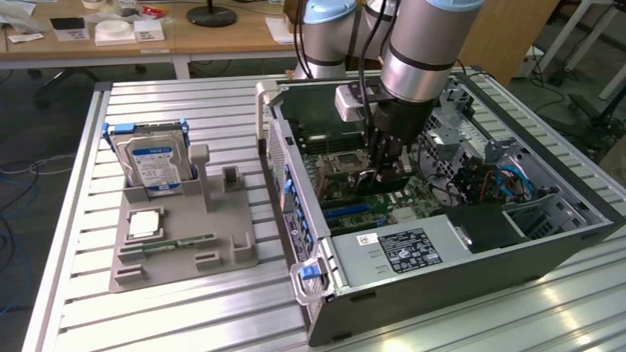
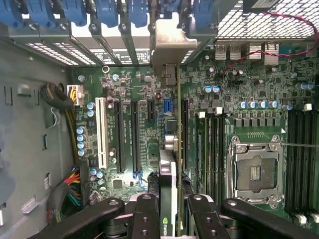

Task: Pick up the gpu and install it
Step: 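Insert the gpu into the slot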

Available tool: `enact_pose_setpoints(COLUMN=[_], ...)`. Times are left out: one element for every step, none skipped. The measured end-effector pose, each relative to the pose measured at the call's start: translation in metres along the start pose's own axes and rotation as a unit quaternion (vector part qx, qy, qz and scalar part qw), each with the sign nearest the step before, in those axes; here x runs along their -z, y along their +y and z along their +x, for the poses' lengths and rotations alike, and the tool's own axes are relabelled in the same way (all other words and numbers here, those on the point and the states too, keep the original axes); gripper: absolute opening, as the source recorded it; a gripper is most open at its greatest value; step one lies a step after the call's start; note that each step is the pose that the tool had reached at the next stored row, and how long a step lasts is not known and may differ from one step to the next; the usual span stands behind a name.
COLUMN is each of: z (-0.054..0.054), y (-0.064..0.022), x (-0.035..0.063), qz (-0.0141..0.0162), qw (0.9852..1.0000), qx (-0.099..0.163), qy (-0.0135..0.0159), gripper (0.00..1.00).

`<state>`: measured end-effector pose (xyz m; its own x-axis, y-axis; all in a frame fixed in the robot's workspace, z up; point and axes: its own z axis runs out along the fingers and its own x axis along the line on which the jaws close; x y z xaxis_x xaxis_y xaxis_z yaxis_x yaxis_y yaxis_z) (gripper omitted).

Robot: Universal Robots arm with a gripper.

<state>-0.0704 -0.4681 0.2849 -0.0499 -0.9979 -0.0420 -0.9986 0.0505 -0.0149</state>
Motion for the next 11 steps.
enact_pose_setpoints(z=[0.0, 0.0001, 0.0001, 0.0002, 0.0003, 0.0003, 0.0004, 0.0004, 0.0005, 0.0005, 0.0005], y=[0.0006, 0.001, 0.0011, 0.0013, 0.0015, 0.0017, 0.002, 0.0022, 0.0022, 0.0022, 0.0022], x=[-0.0005, -0.0012, -0.0022, -0.0033, -0.0046, -0.0058, -0.0069, -0.0076, -0.0076, -0.0076, -0.0076], qz=[0.0, 0.0, 0.0, 0.0, 0.0, 0.0, 0.0, 0.0, -0.0001, -0.0001, -0.0001], qw=[1.0, 1.0, 1.0, 1.0, 1.0, 1.0, 1.0, 1.0, 1.0, 1.0, 1.0], qx=[0.0, 0.0, 0.0, 0.0, 0.0, 0.0, 0.0, 0.0, 0.0, 0.0, 0.0], qy=[0.0, 0.0, 0.0, 0.0, 0.0, 0.0, 0.0, 0.0, 0.0001, 0.0001, 0.0001], gripper=[0.27, 0.27, 0.27, 0.27, 0.27, 0.27, 0.27, 0.27, 0.27, 0.27, 0.27])
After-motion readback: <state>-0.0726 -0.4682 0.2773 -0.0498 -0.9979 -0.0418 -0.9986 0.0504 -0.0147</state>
